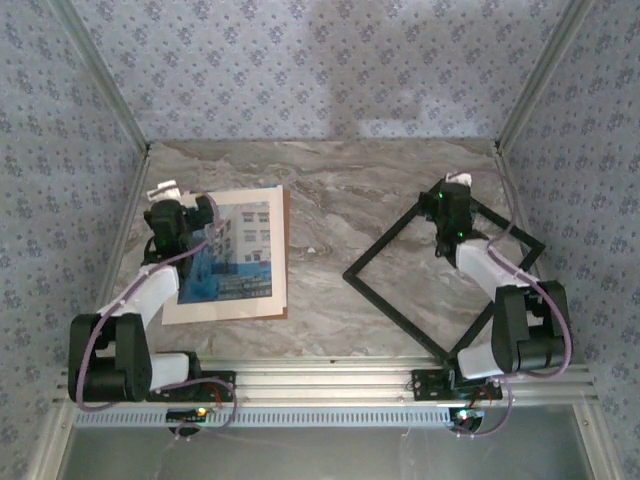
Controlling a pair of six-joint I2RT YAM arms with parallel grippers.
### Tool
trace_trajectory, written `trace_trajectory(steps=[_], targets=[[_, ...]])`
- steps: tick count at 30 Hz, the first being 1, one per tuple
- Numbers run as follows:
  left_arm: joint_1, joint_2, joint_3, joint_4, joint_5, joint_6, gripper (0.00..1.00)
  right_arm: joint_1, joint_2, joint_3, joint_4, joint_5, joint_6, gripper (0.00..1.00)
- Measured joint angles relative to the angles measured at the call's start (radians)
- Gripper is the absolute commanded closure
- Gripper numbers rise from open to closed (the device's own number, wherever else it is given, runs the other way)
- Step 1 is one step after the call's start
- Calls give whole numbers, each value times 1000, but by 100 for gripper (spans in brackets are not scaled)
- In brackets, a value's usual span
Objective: Put the photo into the frame
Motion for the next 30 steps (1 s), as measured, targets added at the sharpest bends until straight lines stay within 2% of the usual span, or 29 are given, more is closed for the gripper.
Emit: trace_trajectory(steps=[8, 13, 17, 20, 30], targets=[[-100, 75, 68, -163, 60, -137, 1, 172, 280, 349, -385, 36, 308, 18], [-171, 121, 68, -221, 106, -211, 1, 183, 408, 459, -509, 52, 439, 25], [-218, 135, 68, -238, 138, -255, 1, 159, 451, 488, -544, 58, 518, 34], [-243, 153, 63, -247, 165, -280, 1, 144, 478, 498, -547, 55, 564, 37], [-268, 187, 58, -254, 208, -316, 1, 136, 596, 549, -545, 53, 638, 52]])
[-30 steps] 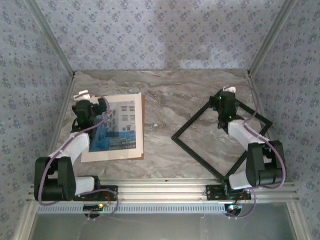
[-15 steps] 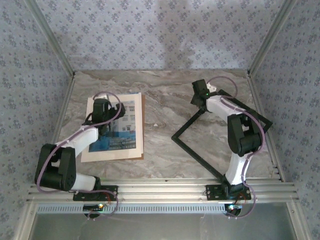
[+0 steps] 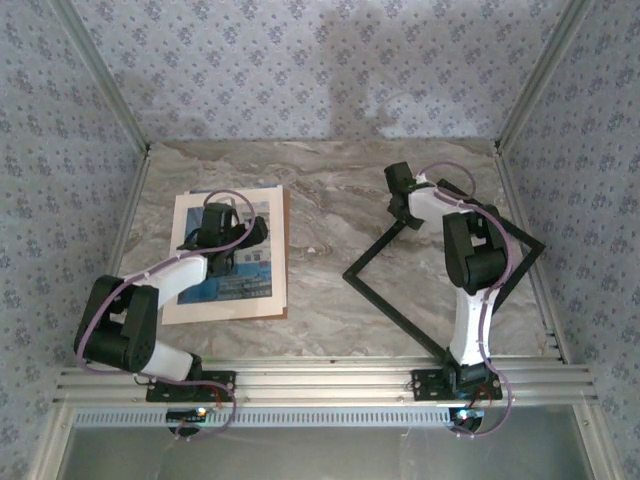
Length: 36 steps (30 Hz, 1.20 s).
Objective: Put the photo into the frame
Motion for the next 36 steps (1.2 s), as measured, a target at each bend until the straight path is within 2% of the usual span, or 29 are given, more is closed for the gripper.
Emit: trace_trajectory(steps=[7, 13, 17, 25, 36], targets=[[0, 0, 0, -2, -4, -5, 1, 0, 21, 21, 2, -6, 15, 68], [0, -16, -8, -19, -23, -5, 2, 12, 30, 39, 3, -8, -10, 73], [0, -45, -24, -21, -31, -5, 2, 44, 55, 81, -13, -10, -78, 73], [13, -85, -48, -22, -57, -14, 1, 170, 132, 241, -52, -9, -240, 73], [145, -175, -119, -40, -49, -58, 1, 296, 214, 363, -85, -42, -290, 72]])
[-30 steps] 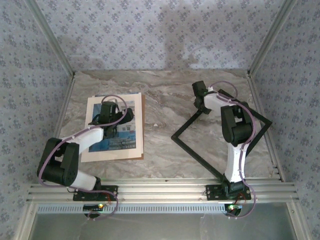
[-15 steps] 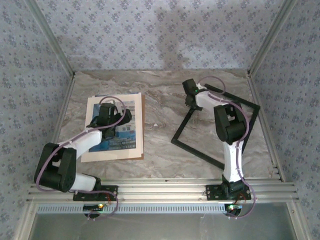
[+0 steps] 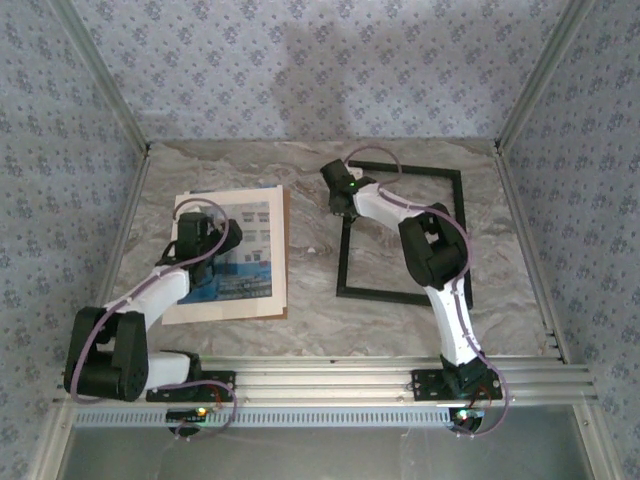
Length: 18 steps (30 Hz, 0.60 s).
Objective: Put the photo into the frame
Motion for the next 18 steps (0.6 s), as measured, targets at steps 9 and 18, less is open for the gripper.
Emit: trace_trajectory(steps=[9, 18], targets=[[40, -64, -26, -43, 19, -4, 1, 60, 64, 127, -37, -42, 5, 48], [42, -104, -69, -86, 86, -25, 1, 53, -57, 18, 12, -188, -8, 40]])
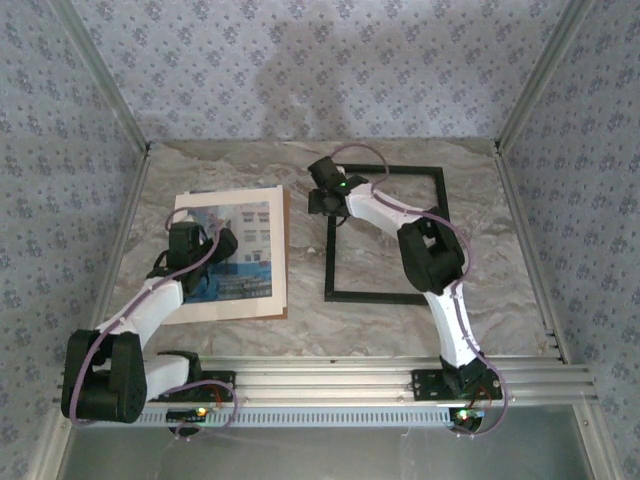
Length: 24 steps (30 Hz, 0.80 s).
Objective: Put the photo into the frame
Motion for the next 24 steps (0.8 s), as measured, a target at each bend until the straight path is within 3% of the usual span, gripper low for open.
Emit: trace_trajectory(steps=[7, 12, 24], targets=[[-13, 0, -60, -5, 79, -35, 1, 27, -102, -124, 133, -198, 21, 43], [-111, 13, -60, 12, 97, -64, 1, 73, -103, -170, 182, -293, 31, 43], [-316, 222, 3, 172, 98, -193, 2, 48, -117, -254, 240, -337, 34, 43]])
